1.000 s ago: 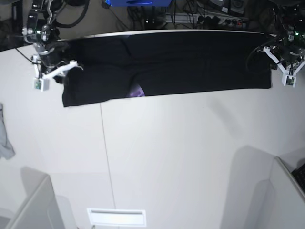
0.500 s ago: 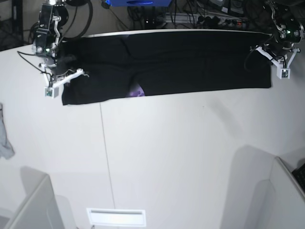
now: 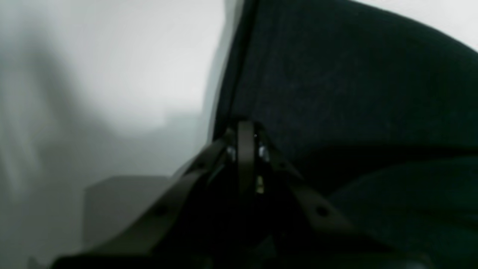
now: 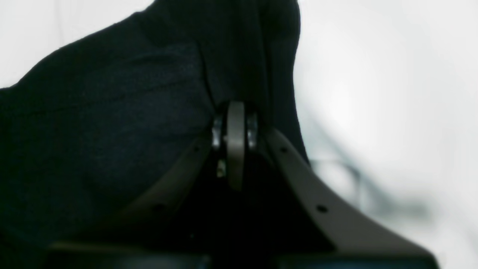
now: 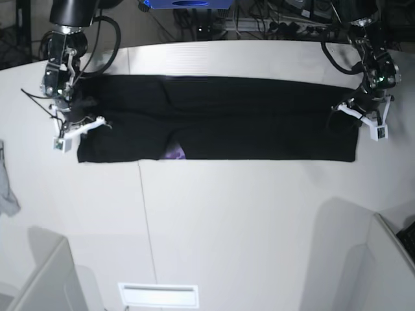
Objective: Fold the T-shirt properly
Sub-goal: 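Grasp the strip's ends and pull it away from the robot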
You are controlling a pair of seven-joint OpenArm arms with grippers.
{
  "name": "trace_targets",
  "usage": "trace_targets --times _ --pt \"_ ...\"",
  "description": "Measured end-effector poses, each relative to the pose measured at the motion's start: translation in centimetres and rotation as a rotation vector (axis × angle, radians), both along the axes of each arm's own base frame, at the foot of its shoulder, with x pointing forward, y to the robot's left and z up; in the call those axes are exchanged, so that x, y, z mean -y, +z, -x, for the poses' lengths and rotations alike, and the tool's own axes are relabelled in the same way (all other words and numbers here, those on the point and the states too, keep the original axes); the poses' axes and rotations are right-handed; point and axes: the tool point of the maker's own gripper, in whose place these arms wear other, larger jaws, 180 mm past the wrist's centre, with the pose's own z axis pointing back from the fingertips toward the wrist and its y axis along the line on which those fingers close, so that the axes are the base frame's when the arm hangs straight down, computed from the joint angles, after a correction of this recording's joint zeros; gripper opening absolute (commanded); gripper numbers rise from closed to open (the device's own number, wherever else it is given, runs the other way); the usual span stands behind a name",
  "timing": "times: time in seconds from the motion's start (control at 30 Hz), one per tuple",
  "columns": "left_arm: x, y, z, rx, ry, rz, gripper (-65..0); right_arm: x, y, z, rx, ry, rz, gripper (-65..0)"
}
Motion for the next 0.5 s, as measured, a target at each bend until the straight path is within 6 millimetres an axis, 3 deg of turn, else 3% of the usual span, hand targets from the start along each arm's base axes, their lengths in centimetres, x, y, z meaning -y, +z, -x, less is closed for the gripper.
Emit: trace_targets --times 0.2,0.4,0.5 --pt "1.5 0.4 -3.2 0.007 -0.023 0.022 -65.0 1.5 0.5 -3.0 -0.008 -0.007 0.009 -65.0" --pt "1.4 0.5 -3.2 0.011 -0.012 0.026 -65.0 1.9 1.2 -4.2 -0.014 -0.006 0.023 -65.0" --pt "1.5 0.8 -2.7 0.001 -0.014 0.022 -65.0 2.1 2.7 -4.6 0.021 0.005 0.045 -65.0"
